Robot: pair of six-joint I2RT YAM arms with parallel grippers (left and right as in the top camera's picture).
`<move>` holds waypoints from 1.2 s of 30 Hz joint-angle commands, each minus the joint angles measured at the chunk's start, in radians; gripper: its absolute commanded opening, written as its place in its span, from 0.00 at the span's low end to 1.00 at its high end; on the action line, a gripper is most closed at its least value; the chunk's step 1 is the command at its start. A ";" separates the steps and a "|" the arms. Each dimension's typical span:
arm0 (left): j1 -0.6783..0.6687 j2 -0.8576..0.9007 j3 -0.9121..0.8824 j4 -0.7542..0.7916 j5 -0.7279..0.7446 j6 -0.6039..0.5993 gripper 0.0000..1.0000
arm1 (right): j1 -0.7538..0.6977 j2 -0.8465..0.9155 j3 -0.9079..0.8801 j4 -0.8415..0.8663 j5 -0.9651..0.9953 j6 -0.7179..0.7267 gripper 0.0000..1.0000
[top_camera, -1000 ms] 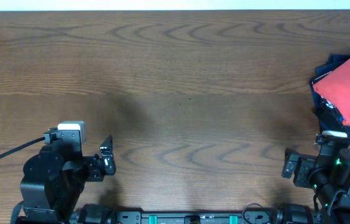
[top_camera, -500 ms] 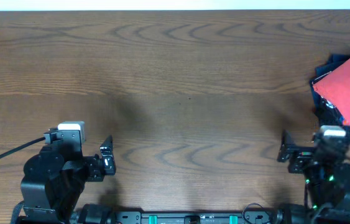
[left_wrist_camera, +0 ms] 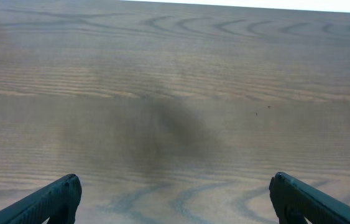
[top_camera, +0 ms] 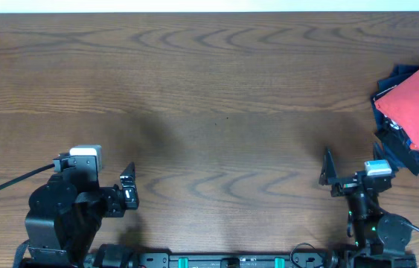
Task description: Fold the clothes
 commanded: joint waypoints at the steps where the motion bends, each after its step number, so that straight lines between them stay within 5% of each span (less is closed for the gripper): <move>1: 0.003 -0.002 0.000 0.000 -0.008 -0.016 0.98 | -0.002 -0.009 -0.074 0.080 -0.012 -0.012 0.99; 12: 0.003 -0.002 0.000 0.000 -0.009 -0.016 0.98 | 0.005 -0.009 -0.097 0.118 0.226 0.012 0.99; 16: 0.003 -0.002 0.000 0.000 -0.009 -0.016 0.98 | 0.021 -0.009 -0.097 -0.012 0.201 0.013 0.99; 36: 0.003 -0.002 0.000 0.000 -0.008 -0.016 0.98 | 0.113 -0.009 -0.097 -0.008 0.202 -0.019 0.99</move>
